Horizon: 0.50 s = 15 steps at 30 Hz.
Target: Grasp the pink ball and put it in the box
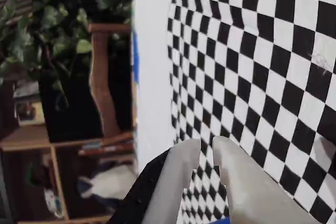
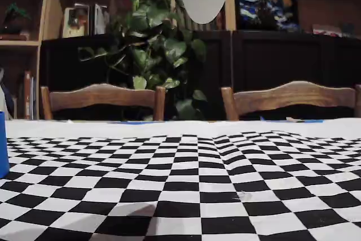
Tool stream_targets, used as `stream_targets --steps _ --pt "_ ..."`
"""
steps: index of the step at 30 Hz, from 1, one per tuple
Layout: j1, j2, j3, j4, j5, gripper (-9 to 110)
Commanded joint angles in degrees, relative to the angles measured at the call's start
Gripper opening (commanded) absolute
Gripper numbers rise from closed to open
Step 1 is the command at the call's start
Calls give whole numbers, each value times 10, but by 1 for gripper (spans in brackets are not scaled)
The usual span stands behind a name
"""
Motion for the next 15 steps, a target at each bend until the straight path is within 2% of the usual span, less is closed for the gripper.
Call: stream_targets --steps 1,12,15 --pt "-6 25 4 61 6 0" --pt "-27 84 4 249 2 0" --pt "-28 84 4 249 2 0"
